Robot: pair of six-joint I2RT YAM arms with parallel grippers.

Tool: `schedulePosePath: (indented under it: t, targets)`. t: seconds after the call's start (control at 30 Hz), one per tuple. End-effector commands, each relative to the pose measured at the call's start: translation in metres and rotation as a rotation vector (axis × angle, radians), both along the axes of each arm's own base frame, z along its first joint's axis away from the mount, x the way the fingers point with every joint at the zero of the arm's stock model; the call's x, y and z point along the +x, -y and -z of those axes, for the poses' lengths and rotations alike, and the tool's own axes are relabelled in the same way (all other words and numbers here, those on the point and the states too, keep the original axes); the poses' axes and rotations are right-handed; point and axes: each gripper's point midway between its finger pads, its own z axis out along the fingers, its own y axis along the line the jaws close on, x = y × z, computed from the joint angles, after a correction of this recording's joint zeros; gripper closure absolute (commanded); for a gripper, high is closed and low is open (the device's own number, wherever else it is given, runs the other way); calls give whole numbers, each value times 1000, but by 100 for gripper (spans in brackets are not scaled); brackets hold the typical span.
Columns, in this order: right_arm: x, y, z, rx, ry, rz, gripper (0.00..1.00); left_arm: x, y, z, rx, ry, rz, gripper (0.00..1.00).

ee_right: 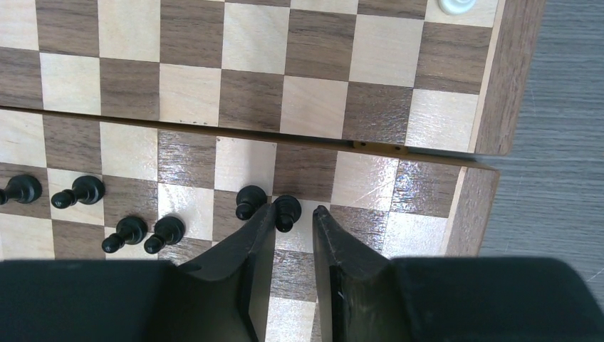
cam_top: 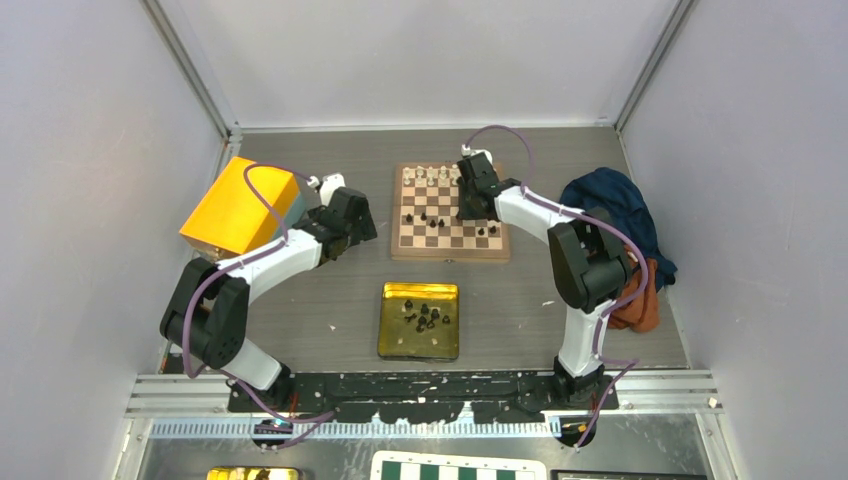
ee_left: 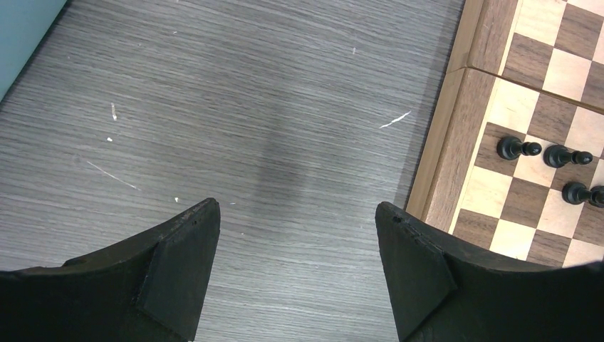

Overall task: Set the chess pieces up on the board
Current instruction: Pick up the chess piece from the chessboard.

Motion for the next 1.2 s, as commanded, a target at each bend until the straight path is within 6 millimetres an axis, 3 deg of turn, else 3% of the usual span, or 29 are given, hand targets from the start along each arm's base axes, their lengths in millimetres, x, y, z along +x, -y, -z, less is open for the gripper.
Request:
schedulePosePath:
  t: [0.0, 0.43, 0.83, 1.17]
  targets:
    - [17, -11, -22, 32, 67, -12, 69, 15, 4, -25, -9, 82, -9, 19]
    - [16, -9, -22, 22, 69, -11, 87, 15, 3, -24, -7, 79, -11, 19]
    - [3, -2, -44, 14, 102, -10, 90, 13, 3, -24, -12, 79, -13, 19]
    - [-24, -1, -40, 6, 97, -14, 90, 11, 2, -24, -16, 75, -14, 19]
